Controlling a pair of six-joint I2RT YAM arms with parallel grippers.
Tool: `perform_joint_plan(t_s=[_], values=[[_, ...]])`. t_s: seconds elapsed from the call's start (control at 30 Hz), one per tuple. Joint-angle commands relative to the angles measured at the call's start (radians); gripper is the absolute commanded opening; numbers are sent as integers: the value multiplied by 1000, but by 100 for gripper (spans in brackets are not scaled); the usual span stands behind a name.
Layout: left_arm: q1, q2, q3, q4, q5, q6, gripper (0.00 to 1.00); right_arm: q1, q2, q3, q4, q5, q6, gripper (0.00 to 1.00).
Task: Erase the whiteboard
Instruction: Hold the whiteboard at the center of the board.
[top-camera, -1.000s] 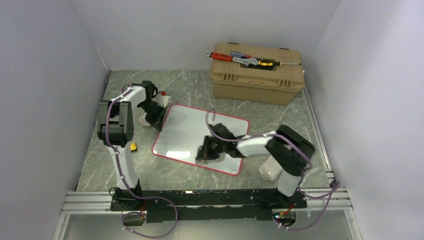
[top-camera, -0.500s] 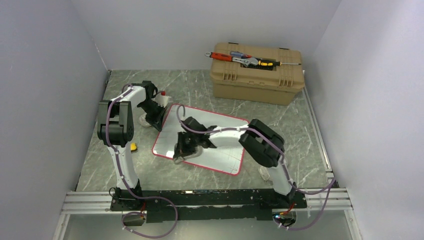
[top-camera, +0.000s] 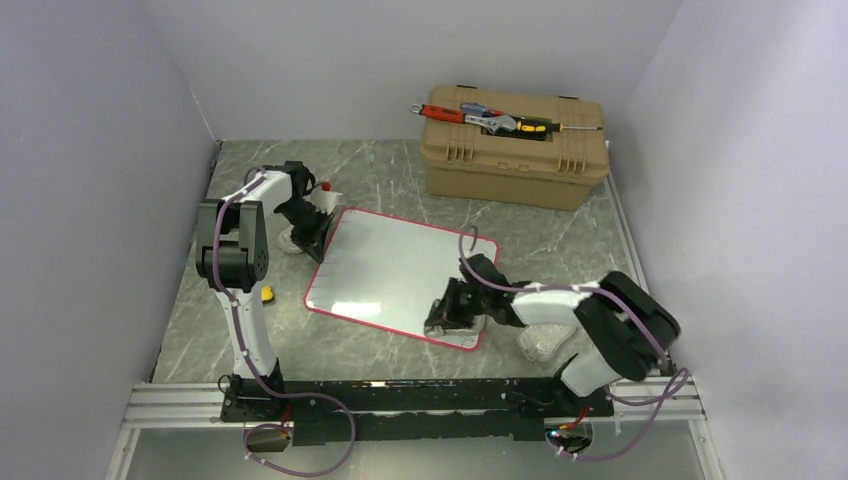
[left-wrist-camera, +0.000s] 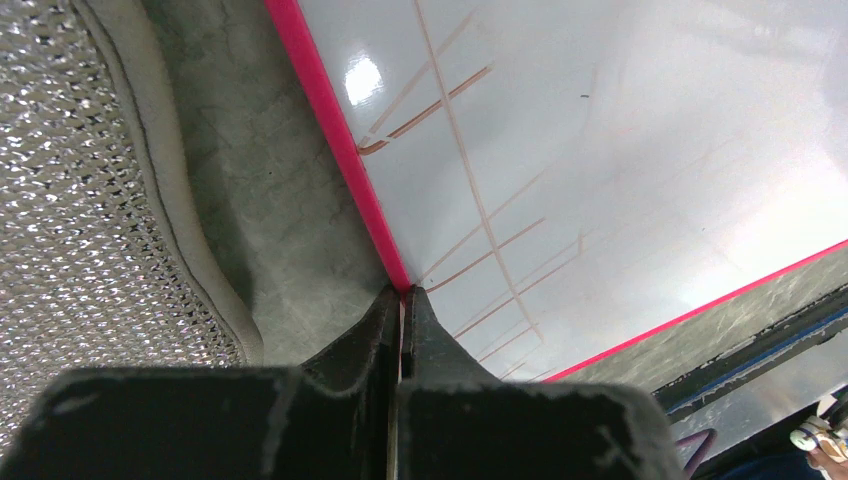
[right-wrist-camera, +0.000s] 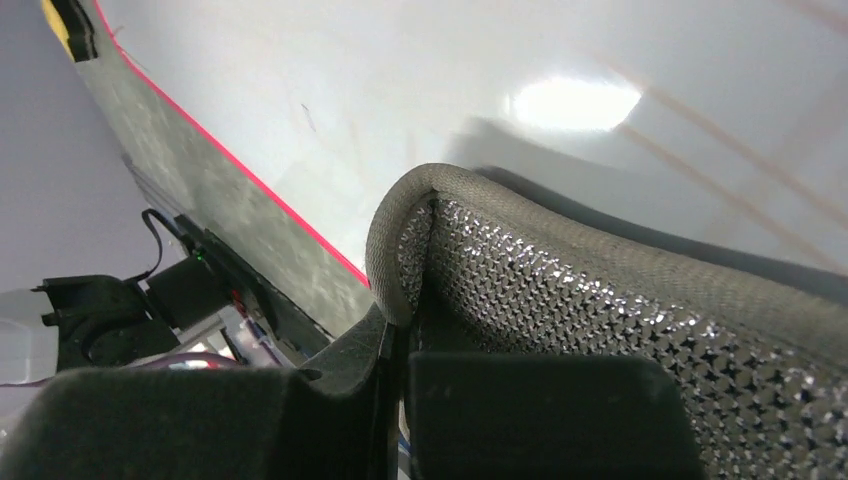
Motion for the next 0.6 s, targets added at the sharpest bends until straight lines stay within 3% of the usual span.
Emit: perform_joint_plan(t_s=[0.0, 0.1, 0.17, 0.27, 0.4, 0.47, 0.57], values=[[-12, 92, -26, 36, -1, 15, 3, -11, -34, -175, -365, 229, -21, 0], [-12, 87, -33, 36, 1, 16, 3, -5, 86, -119, -286, 203, -40, 0], [-12, 84, -38, 33, -3, 19, 3, 46, 229, 6, -248, 192, -62, 0], [-13, 82, -43, 32, -4, 18, 3, 145, 454, 313, -230, 155, -119, 0], [-14, 81, -51, 32, -1, 12, 3, 235, 683, 727, -375, 129, -218, 0], [-14, 79, -51, 30, -4, 14, 3, 240, 702, 772, -395, 119, -222, 0], [-14, 74, -48, 26, -9, 18, 3, 210, 600, 616, -378, 135, -196, 0]])
